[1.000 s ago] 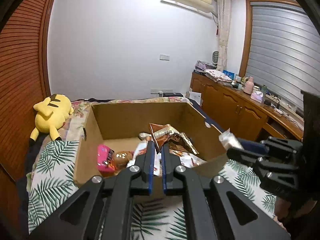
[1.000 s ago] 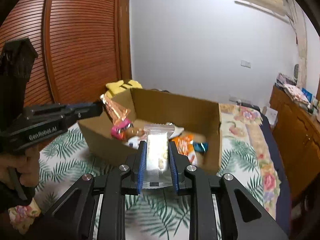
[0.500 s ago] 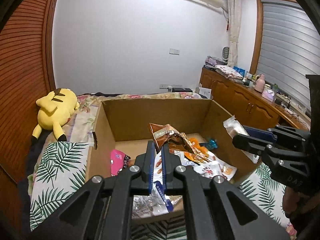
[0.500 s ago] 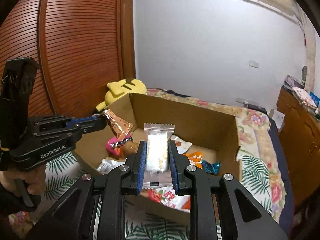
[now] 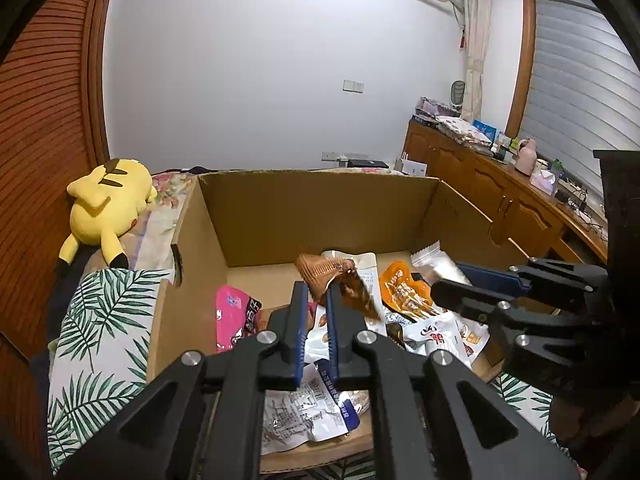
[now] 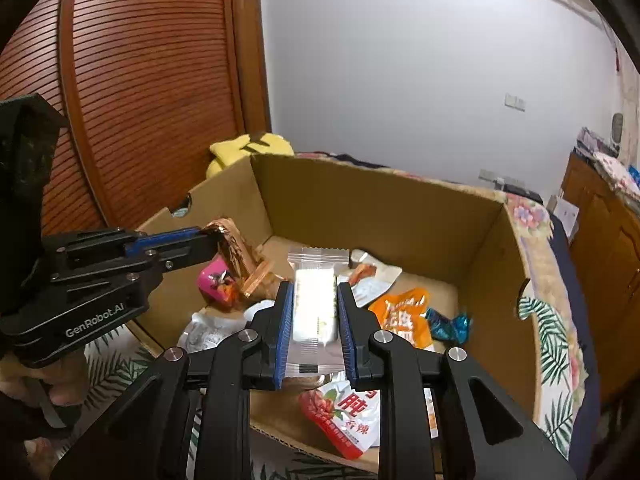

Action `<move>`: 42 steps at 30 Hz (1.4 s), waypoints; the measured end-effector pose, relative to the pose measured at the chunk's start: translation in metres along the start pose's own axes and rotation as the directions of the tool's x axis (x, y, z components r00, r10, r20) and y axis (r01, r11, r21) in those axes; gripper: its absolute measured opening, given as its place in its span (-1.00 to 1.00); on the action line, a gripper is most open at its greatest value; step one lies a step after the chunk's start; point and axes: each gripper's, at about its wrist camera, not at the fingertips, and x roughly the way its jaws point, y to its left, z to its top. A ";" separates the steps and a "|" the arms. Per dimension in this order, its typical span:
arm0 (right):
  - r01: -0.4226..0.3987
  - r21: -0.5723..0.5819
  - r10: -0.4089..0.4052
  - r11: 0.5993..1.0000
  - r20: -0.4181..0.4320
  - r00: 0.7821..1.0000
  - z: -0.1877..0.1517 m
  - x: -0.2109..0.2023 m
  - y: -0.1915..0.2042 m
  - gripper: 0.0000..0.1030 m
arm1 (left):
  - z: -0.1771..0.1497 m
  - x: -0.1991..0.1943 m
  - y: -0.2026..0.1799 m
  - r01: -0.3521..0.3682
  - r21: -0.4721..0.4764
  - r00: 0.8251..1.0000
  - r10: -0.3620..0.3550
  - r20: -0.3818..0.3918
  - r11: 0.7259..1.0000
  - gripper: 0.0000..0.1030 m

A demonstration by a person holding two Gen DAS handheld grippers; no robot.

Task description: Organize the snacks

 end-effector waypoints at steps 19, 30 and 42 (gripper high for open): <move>-0.009 0.035 0.010 0.999 -0.040 0.999 -0.005 0.004 0.002 -0.43 | -0.002 -0.016 -0.007 -0.025 0.022 1.000 0.026 -0.008 0.999 -0.80; 0.006 0.073 -0.007 0.997 0.018 1.000 -0.009 -0.046 0.012 -0.40 | -0.006 -0.068 -0.019 -0.054 0.042 0.998 0.053 0.019 0.998 -0.71; 0.034 0.100 -0.044 0.994 0.100 0.994 -0.040 -0.124 0.036 -0.21 | -0.036 -0.137 -0.048 -0.084 0.070 0.995 0.079 0.063 0.994 -0.44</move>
